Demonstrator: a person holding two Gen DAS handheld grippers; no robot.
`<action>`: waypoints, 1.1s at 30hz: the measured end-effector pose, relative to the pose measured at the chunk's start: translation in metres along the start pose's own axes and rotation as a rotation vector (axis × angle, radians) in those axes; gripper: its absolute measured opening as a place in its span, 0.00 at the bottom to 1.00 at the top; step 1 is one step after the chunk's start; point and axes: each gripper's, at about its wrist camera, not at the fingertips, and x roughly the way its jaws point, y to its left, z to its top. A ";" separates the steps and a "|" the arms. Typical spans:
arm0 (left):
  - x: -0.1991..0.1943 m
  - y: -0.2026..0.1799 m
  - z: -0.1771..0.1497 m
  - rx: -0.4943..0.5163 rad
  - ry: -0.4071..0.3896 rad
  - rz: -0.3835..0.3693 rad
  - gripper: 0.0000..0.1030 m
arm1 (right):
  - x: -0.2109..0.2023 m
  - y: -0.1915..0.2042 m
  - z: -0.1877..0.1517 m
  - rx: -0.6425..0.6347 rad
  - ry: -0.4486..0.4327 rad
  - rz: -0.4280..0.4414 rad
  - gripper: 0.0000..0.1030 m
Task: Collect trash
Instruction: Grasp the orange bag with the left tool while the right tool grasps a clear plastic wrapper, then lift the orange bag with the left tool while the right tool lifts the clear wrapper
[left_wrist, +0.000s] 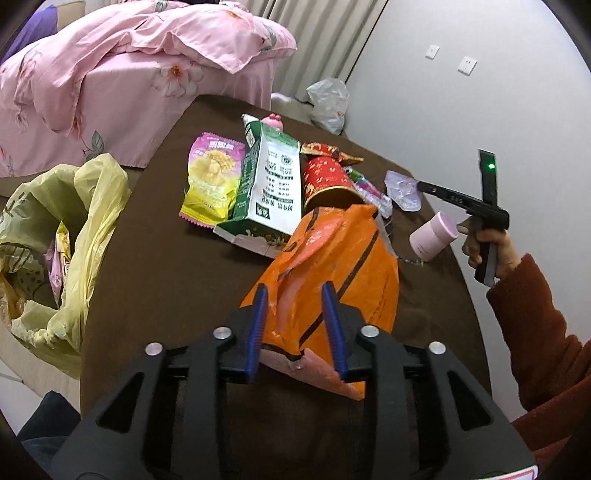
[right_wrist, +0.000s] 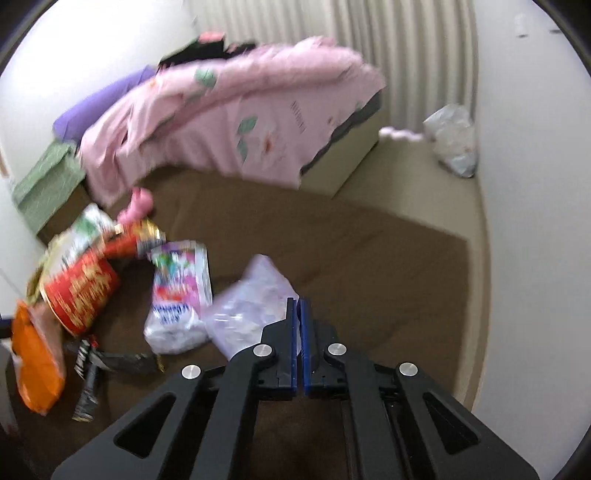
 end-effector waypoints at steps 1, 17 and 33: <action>0.000 0.001 0.002 0.000 -0.006 -0.004 0.34 | -0.012 0.000 0.001 0.011 -0.028 -0.015 0.04; 0.024 0.007 -0.011 0.015 0.022 0.006 0.55 | -0.120 0.079 -0.028 -0.025 -0.155 0.064 0.04; 0.027 0.005 -0.021 -0.105 0.042 -0.012 0.21 | -0.116 0.155 -0.089 -0.079 -0.097 0.119 0.04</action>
